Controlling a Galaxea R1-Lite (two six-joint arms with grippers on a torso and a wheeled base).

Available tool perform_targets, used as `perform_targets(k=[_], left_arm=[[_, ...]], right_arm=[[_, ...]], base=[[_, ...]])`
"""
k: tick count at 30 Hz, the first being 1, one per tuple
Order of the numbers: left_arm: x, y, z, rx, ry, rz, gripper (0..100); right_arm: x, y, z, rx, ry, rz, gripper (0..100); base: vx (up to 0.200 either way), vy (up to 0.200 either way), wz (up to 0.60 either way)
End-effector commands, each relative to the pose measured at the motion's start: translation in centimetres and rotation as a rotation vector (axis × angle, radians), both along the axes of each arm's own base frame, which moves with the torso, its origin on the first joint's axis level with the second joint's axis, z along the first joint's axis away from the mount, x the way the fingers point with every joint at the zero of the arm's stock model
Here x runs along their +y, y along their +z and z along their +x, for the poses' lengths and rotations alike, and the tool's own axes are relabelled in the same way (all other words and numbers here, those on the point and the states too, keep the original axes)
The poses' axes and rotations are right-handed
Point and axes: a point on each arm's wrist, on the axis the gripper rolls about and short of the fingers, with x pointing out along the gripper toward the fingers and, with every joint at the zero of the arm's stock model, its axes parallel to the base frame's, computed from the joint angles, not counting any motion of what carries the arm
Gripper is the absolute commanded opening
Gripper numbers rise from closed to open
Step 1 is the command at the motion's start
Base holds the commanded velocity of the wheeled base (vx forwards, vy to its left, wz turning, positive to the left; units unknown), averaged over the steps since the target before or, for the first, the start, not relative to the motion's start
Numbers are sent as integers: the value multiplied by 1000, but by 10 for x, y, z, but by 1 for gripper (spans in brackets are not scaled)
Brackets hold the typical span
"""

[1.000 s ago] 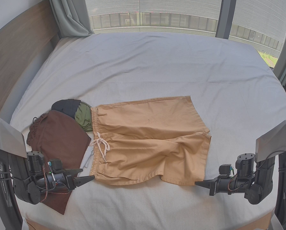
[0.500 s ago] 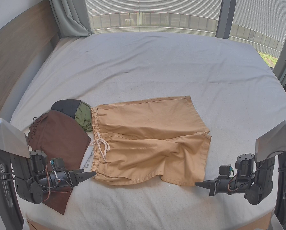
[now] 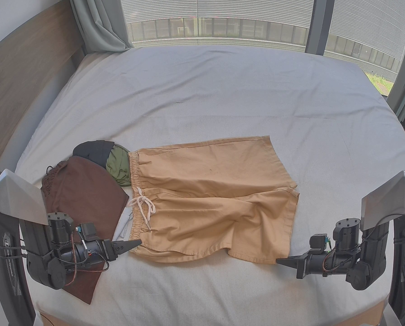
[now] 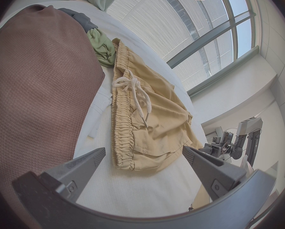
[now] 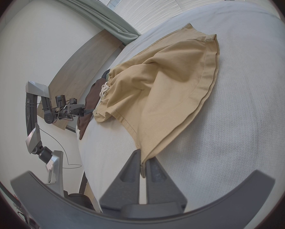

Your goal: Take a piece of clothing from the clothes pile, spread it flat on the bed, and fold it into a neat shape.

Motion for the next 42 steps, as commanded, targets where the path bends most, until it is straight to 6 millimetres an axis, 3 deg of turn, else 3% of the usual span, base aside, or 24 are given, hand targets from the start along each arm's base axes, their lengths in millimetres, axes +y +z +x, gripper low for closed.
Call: perform_targets(k=[1,25,26,42], left_arm=[[-3,-6,1,18,-7,3,100],[-13,-17,10,51,32,1,100],[-14,-17,10,50,35,2,0],[-16,-21,10,58,28,10,0]], right_arm=[[0,-2,0,2,2,-4,0],[-1,-3,-1,8,0,-7,0],[-1,-3,-1,8,0,-7,0],[-10,1,-12,39,-29,-19,0]], base=[[0,0,0],[0,0,0],[0,0,0],[0,0,0]])
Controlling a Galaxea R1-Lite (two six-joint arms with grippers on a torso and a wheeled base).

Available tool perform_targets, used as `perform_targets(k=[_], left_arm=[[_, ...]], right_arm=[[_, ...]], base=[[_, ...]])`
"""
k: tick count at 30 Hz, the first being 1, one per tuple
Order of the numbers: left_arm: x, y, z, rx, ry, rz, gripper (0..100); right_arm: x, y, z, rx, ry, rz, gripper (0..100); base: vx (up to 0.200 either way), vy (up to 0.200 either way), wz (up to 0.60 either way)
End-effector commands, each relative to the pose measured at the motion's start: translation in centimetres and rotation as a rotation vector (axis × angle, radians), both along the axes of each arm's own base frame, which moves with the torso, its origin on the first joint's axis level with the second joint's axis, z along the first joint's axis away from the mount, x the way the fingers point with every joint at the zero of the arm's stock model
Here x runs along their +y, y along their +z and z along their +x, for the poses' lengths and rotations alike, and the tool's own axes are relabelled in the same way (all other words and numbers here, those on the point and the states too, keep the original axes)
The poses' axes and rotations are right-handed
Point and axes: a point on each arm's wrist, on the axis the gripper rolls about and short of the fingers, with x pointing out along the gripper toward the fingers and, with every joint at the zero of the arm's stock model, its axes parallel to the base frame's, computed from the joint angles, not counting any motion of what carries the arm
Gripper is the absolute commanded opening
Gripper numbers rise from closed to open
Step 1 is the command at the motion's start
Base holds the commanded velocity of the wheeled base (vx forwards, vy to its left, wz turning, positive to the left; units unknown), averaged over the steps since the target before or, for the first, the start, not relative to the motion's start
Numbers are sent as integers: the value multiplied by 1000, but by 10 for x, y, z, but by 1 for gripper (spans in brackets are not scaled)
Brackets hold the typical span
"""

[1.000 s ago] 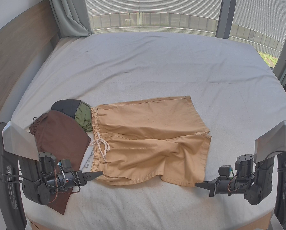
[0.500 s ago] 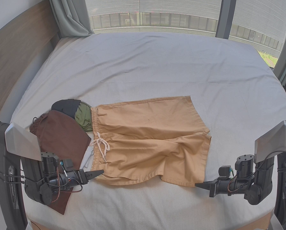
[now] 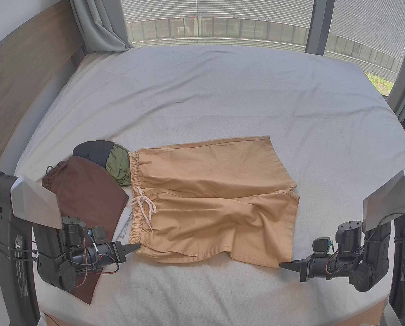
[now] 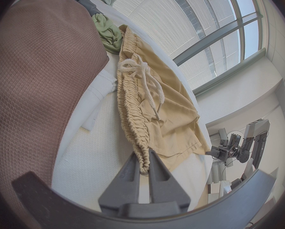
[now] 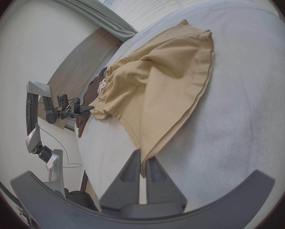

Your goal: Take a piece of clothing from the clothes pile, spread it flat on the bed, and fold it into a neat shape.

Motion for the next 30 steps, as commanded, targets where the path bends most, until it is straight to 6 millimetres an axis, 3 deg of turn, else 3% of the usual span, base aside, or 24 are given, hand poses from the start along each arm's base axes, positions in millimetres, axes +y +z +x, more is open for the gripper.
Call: perform_targets(k=[1,9,17,30], left_arm=[[0,0,-1,4,0,0,0],[3,1,-4,8,7,2,0],[4,10,-11,9,6,-3,0],[4,21,-41,68,-12,5,0]], right_arm=[[-6,5,-3,-2,-21,-4,0],[-28,7,-11,-33,-53,-63,0],[-30,7,-17,-12,-56,-69,0],[-32,6,-26,-6,-31,-99,0]], base=[[0,0,0],[0,0,0],[0,0,0],[0,0,0]])
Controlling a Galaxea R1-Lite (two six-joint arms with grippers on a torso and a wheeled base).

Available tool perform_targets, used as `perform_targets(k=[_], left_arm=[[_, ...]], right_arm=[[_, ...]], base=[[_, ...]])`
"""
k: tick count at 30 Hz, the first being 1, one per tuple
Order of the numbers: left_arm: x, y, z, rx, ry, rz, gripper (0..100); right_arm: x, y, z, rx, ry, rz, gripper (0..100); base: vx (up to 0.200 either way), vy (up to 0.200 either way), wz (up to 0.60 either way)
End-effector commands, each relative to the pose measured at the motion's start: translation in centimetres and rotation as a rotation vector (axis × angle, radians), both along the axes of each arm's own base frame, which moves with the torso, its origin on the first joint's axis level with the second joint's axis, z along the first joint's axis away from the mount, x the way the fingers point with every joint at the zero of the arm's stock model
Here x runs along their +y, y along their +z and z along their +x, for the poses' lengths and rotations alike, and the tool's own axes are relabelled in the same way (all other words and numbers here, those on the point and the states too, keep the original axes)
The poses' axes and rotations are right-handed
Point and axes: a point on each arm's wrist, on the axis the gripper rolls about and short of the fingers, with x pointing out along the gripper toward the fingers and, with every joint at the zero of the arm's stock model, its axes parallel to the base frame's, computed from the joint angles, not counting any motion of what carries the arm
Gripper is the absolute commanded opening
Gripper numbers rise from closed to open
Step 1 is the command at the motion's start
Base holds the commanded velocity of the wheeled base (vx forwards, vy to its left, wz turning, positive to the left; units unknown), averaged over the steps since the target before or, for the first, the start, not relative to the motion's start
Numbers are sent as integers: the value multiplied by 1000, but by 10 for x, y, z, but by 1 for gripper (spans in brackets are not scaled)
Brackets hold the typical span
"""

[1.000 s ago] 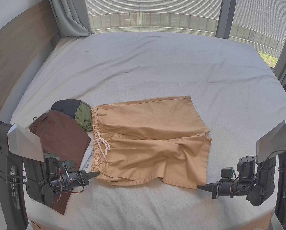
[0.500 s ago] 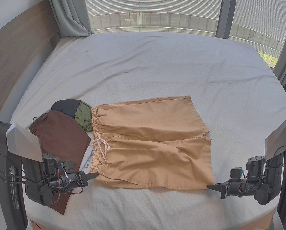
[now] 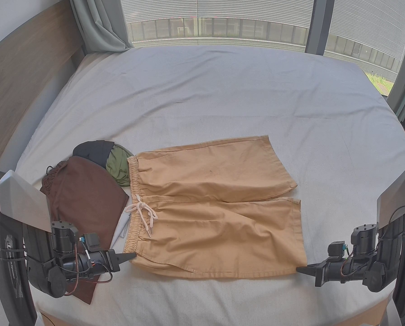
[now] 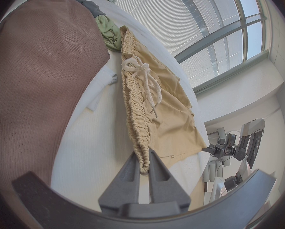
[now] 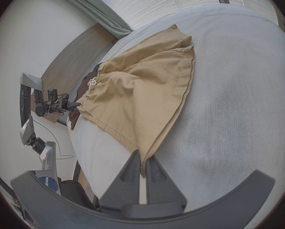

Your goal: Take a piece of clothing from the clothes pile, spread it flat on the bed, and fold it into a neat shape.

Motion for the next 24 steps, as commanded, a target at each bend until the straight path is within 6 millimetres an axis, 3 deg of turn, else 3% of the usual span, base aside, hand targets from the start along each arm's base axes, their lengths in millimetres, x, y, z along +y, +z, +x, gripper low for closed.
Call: perform_targets(k=[1,16,24], left_arm=[[-1,5,-9,11,-5,2,0],[3,2,-36,34,-83,74,0],[3,2,-40,32,-99,92,0]], right_arm=[[0,0,-2,2,3,-3,0],[-3,-1,-8,4,28,-31,0],[-8,0,-9,-9,34,-50,0]], base=[[0,0,0],[0,0,0],[0,0,0]])
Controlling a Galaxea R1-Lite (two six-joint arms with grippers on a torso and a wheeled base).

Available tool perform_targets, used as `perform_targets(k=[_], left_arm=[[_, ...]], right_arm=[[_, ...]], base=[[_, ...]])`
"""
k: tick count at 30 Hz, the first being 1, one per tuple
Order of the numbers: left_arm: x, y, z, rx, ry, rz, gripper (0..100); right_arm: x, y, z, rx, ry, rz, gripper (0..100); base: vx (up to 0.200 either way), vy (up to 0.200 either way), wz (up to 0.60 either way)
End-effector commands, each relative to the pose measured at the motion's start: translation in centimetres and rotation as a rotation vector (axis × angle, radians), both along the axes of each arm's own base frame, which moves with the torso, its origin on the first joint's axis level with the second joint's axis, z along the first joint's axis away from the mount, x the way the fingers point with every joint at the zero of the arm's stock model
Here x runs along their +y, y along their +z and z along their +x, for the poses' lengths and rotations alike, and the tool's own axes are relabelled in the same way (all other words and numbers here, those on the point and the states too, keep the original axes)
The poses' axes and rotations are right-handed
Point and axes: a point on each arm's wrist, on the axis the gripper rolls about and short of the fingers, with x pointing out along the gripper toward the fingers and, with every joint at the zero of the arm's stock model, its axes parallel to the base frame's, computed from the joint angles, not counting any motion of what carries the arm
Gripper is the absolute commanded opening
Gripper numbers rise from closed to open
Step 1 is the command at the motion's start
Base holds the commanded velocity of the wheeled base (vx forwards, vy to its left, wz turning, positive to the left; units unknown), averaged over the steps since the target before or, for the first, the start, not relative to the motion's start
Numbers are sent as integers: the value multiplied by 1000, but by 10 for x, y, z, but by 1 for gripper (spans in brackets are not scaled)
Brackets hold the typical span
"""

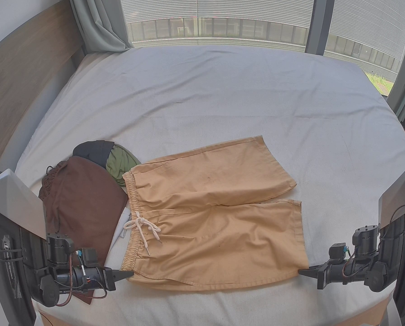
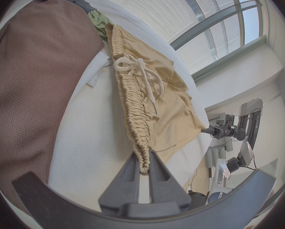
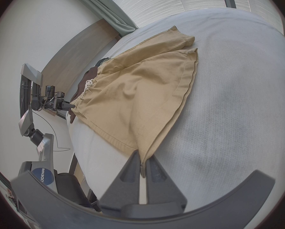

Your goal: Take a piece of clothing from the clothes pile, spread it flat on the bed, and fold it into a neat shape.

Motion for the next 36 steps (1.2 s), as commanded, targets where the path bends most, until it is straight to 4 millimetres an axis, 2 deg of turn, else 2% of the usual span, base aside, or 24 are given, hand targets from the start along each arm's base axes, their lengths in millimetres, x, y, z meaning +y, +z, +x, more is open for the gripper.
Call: perform_targets(k=[1,8,24,36], left_arm=[[0,0,-2,6,1,1,0],[1,0,-5,21,1,2,0],[3,-3,-6,31,-22,-14,0],[6,4,-3,-29,-40,-18,0]], right_arm=[[-3,2,-5,23,-8,-7,0],[-4,15,-16,59,13,-27,0],[-8,11,-23,108,45,-67,0],[-6,17,-19,42,71,-22,0]], base=[[0,0,0],[0,0,0],[0,0,0],[0,0,0]])
